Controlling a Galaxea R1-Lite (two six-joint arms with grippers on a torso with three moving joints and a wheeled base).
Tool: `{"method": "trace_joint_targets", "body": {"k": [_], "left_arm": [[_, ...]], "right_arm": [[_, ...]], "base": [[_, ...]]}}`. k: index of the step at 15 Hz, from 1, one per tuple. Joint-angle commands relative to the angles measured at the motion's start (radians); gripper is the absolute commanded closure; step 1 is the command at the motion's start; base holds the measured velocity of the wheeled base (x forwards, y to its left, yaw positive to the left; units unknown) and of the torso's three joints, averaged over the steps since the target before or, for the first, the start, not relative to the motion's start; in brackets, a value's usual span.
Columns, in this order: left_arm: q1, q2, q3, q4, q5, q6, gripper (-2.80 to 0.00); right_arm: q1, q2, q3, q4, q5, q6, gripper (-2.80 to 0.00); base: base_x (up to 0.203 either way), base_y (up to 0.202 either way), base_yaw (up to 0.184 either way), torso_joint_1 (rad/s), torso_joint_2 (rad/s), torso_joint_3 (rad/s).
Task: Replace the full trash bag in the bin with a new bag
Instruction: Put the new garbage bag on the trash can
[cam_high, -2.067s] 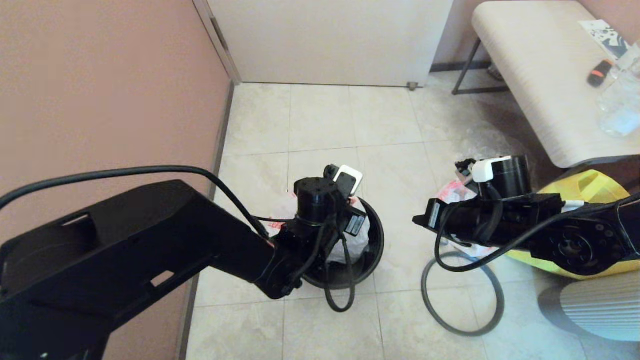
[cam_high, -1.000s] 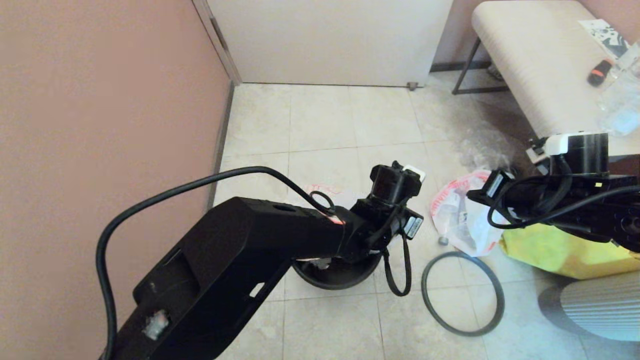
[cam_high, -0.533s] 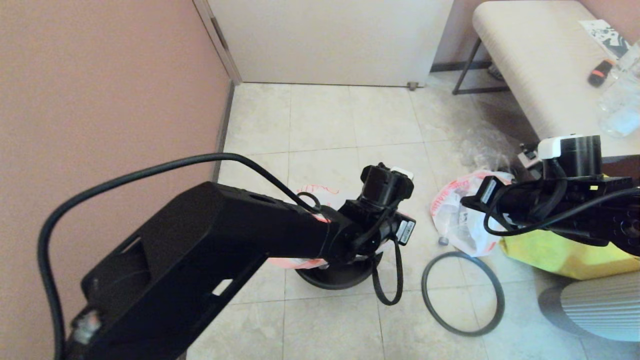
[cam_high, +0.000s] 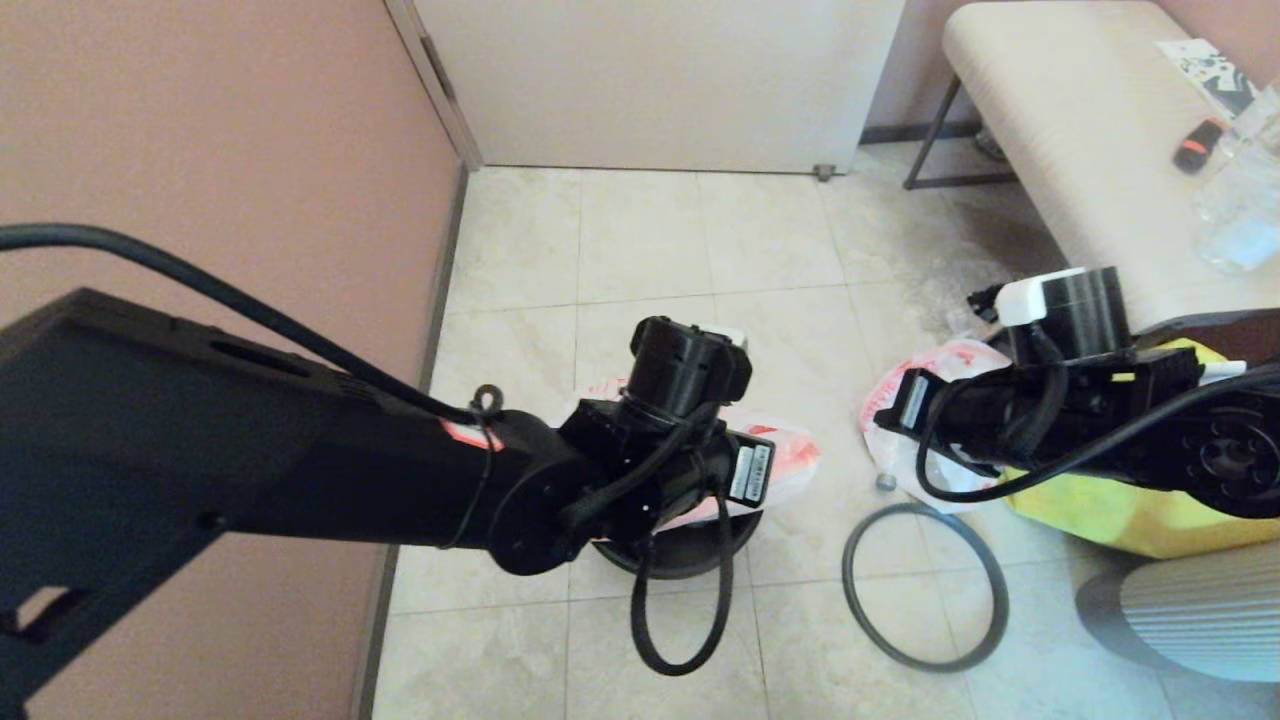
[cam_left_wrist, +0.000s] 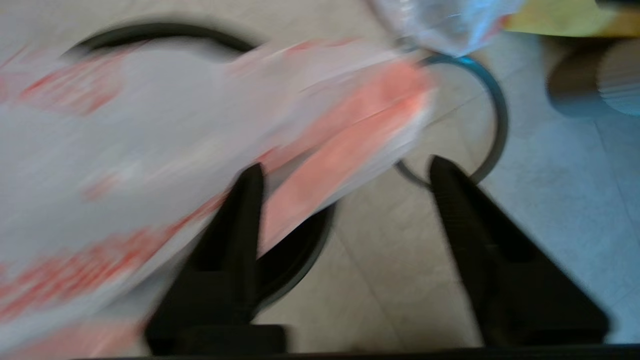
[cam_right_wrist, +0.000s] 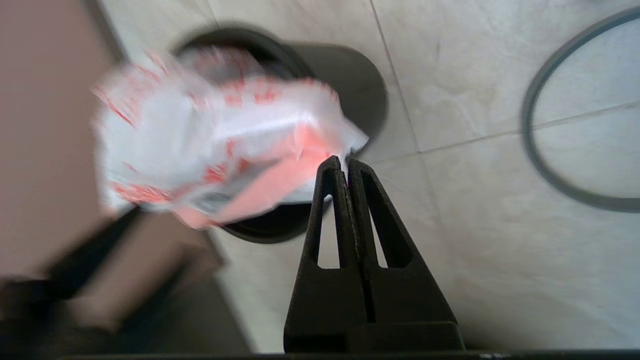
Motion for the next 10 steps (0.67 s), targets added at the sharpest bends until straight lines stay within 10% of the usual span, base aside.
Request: {"method": "trace_joint_targets", "body": {"k": [1,10], "left_arm": [[0.044,-0.102,0.087,0.001,0.002,-0.026,0.00],[0.231,-0.109,0.081,0.099,-0.036,-0.151,0.00]], "right_arm": [[0.052,0.049,-0.028,0.018,-0.036,-0.007,0.00],[0.187,0.158,-0.091,0.159,-0.150,-0.001,0.00]], "base": [[0.000,0.000,0.000,0.000,0.00,0.000],[0.000,0.000,0.000,0.000,0.00,0.000]]}}
